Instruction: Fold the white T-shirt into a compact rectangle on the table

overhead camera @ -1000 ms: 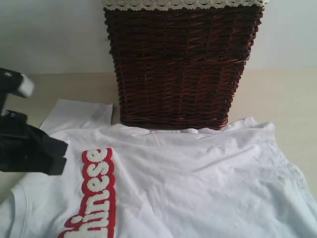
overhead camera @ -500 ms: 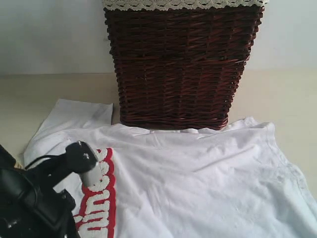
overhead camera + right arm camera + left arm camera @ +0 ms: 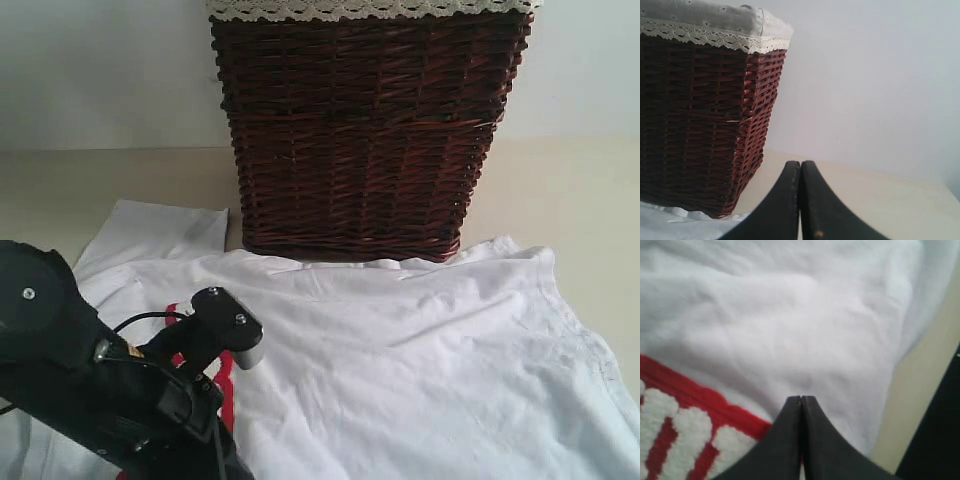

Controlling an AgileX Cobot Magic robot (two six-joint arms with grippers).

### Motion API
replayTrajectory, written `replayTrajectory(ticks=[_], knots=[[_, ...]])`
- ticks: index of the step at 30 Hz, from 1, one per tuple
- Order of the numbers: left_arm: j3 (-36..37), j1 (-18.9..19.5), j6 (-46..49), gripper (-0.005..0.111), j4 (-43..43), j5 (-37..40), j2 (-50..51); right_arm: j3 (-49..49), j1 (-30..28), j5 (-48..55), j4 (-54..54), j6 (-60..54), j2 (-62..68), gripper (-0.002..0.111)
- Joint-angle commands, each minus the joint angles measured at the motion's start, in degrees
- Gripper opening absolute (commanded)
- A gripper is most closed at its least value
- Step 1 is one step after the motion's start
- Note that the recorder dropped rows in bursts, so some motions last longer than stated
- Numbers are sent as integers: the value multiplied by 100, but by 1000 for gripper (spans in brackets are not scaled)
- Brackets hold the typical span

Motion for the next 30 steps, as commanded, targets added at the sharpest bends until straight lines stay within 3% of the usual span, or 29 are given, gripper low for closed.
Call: replayTrajectory(ticks=[1, 10, 17, 23, 28, 30], knots=[[10, -45, 55, 0, -217, -594, 40, 10, -28, -15, -25, -17, -32, 0], [0, -31, 55, 0, -263, -1824, 665, 10, -28, -15, -25, -17, -32, 0], [-517, -31, 55, 0, -467, -1981, 1317, 10, -28, -15, -25, -17, -32, 0], [-726, -31, 55, 0, -516, -2172, 1218, 10, -28, -15, -25, -17, -32, 0], [-779, -31, 184, 0, -502, -2951, 741, 10, -28, -15, -25, -17, -32, 0], [-884, -31, 171, 0, -609, -3633, 600, 10, -28, -15, -25, -17, -32, 0]])
